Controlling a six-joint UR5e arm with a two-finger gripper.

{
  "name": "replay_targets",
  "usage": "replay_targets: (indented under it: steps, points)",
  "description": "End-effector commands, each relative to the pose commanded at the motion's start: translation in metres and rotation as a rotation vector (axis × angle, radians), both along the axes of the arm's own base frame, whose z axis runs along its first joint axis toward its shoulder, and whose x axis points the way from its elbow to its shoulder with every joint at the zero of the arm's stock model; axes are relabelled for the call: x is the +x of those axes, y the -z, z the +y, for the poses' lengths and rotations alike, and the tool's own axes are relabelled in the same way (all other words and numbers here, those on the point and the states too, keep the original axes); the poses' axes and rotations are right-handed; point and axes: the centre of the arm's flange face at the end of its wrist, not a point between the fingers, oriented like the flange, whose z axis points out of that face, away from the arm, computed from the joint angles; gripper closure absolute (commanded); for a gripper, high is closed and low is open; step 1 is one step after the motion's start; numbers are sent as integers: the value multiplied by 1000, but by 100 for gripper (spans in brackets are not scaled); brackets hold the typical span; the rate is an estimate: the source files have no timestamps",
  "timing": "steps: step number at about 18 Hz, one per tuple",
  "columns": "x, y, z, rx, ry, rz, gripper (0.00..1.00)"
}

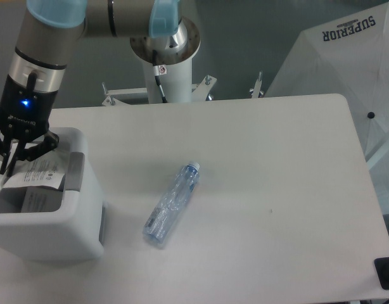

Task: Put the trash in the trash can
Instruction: 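Lower the wrapper into the bin and open the gripper, then move the open gripper up and over the clear water bottle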

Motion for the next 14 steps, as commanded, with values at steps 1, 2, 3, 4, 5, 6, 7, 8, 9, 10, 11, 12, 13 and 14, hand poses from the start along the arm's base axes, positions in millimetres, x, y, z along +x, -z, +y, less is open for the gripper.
replay_targets:
  steps: [1, 2, 3, 4, 5, 6, 7, 8, 9, 10, 11, 12, 13, 14]
  points:
    - [-1, -5, -3, 2, -11, 18, 3]
    - [-2, -11, -8, 3, -30, 46, 0]
    - [-4, -16, -11, 5, -45, 68, 0]
    - [-7, -19, -12, 6, -55, 75, 0]
    - [-9, -26, -17, 18, -64, 83, 0]
    - [-28, -35, -27, 31, -103, 89, 0]
    - [-52, -44, -37, 43, -154, 91, 0]
    - [-73, -50, -47, 53, -198, 95, 0]
    - [-98, -55, -56, 63, -245, 102, 0]
    - [-128, -65, -68, 81, -302, 115, 0]
    - [-159, -71, -79, 94, -356, 131, 0]
    - [-185, -75, -87, 109, -398, 147, 0]
    - [-207, -69, -89, 110, -427, 153, 0]
    - [-226, -65, -92, 108, -455, 157, 0]
